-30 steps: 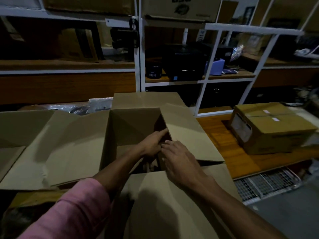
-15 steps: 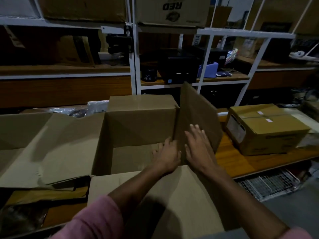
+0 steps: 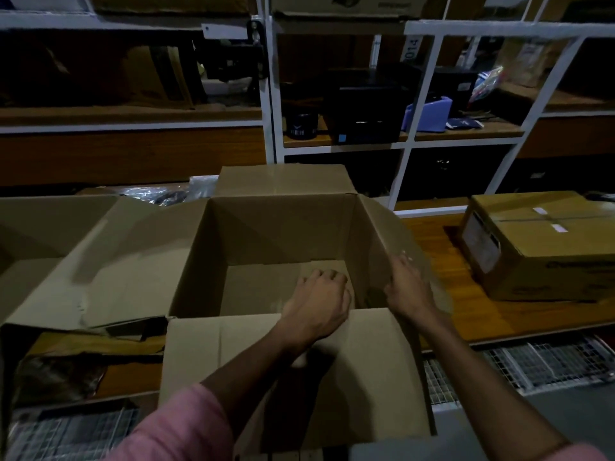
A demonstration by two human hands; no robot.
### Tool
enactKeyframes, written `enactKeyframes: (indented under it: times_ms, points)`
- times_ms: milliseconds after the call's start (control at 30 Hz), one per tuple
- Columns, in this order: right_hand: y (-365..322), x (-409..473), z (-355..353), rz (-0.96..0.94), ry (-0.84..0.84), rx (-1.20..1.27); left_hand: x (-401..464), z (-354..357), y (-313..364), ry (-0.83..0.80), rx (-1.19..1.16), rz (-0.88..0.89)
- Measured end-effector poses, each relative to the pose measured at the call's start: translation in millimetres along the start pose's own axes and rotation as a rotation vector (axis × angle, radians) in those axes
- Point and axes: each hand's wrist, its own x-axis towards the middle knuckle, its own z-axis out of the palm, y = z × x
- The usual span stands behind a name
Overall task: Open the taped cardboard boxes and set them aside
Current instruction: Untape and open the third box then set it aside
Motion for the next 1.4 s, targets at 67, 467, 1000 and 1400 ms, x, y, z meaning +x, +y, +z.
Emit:
enactKeyframes:
  times_ms: [67, 467, 1000, 1400]
  points:
    - [2, 2, 2, -0.008, 0.005, 0.063, -1, 0, 1, 0.045, -0.001, 0.016]
    - [-12, -81, 17, -0.404, 0.388, 0.05, -46, -4, -28, 0.399, 0.133, -0.064]
    - [-3, -136, 16, -0.078, 0.034, 0.299, -180, -8, -128, 0.231, -0.18, -0.446]
    - [14, -107, 15, -0.216, -0.03, 0.282, -180, -5, -146, 0.313, -0.261, -0.347]
